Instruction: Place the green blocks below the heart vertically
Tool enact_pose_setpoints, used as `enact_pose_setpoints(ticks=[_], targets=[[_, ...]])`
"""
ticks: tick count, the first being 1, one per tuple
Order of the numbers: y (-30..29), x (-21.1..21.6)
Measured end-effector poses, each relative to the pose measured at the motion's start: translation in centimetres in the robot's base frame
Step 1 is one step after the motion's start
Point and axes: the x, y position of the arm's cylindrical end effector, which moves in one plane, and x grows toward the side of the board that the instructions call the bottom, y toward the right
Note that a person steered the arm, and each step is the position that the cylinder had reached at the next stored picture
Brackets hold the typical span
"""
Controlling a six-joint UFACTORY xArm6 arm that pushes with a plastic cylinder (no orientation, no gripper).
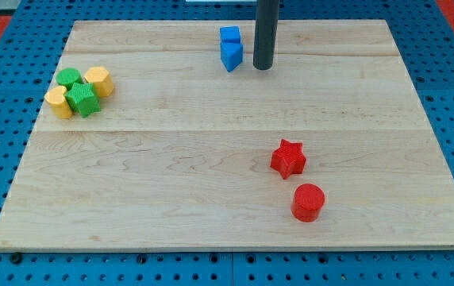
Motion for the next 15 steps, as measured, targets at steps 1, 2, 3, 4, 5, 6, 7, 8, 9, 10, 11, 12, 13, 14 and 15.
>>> enact_pose_setpoints(ticks=[1, 2, 3, 4, 5, 6, 7, 8, 9, 10, 11, 12, 13, 14, 15], targets=[[0.0, 0.0], [0.0, 0.6], [0.0, 1.1], [0.1, 1.3], [1.7, 3.5], [3.4, 9.0], [1.0, 13.7], [-3.4, 8.5], [-9.5, 1.5], [-19.6, -3.1], [-29.3, -3.3], [-32.2, -0.3], [-31.1, 3.3], [-30.3, 7.0], [-27.0, 9.3]])
